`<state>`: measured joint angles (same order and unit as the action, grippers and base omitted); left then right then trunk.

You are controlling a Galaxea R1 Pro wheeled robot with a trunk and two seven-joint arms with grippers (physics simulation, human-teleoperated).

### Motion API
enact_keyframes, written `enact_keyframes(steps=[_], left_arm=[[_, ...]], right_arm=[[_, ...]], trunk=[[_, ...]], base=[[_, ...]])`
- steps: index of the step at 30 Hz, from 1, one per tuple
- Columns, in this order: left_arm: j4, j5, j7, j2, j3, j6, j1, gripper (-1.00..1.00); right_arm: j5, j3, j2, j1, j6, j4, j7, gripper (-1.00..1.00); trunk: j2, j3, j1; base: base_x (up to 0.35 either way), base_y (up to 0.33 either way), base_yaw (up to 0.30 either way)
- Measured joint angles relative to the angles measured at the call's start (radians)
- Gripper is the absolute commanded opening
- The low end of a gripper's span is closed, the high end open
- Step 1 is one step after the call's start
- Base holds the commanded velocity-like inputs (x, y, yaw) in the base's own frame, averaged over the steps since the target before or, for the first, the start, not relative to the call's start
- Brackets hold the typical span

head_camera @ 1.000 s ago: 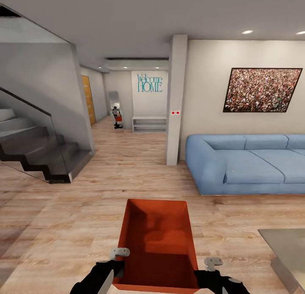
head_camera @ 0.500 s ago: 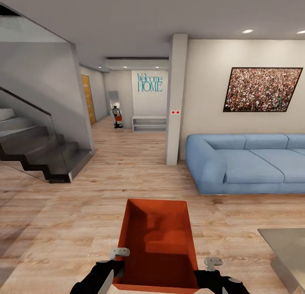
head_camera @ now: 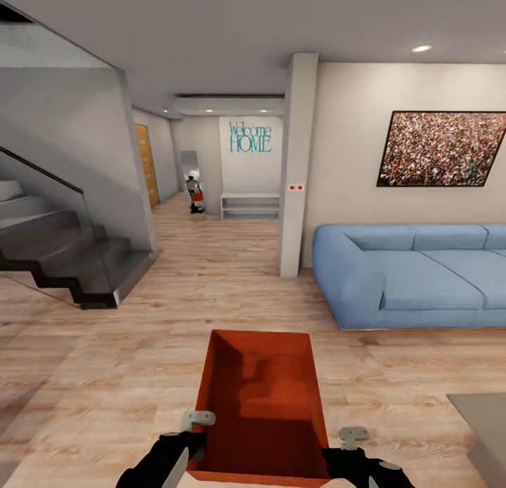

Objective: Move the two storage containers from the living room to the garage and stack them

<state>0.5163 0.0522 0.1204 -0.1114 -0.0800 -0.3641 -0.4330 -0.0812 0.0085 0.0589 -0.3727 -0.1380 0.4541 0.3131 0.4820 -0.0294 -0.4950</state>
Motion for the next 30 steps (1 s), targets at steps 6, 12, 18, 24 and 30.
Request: enact_keyframes(steps=[6, 12, 18, 24, 30], left_arm=[[0.0, 0.0, 0.0, 0.0, 0.0, 0.001, 0.0, -1.0], [-0.001, -0.003, -0.004, 0.0, 0.001, 0.018, 0.0, -1.0], [-0.002, -0.002, -0.003, 0.0, 0.0, 0.023, 0.0, -1.0], [0.0, -0.004, -0.004, 0.0, -0.001, 0.023, 0.0, -1.0], [0.0, -0.004, -0.004, 0.0, -0.001, 0.023, 0.0, -1.0]], right_arm=[[0.0, 0.0, 0.0, 0.0, 0.001, 0.0, 0.0, -1.0], [0.003, 0.0, 0.0, 0.0, 0.02, 0.0, 0.0, -1.0], [0.001, 0.001, 0.0, 0.0, 0.023, 0.0, -0.002, -1.0], [0.003, -0.001, 0.0, 0.0, 0.026, 0.0, -0.001, -1.0], [0.004, -0.001, 0.0, 0.0, 0.027, -0.001, -0.001, -1.0]], trunk=[[0.0, 0.0, 0.0], [0.0, 0.0, 0.0], [0.0, 0.0, 0.0], [0.0, 0.0, 0.0], [0.0, 0.0, 0.0]], base=[[0.282, 0.184, 0.0], [0.283, 0.177, 0.0], [0.289, 0.157, 0.0], [0.301, 0.131, 0.0], [0.304, 0.125, 0.0]])
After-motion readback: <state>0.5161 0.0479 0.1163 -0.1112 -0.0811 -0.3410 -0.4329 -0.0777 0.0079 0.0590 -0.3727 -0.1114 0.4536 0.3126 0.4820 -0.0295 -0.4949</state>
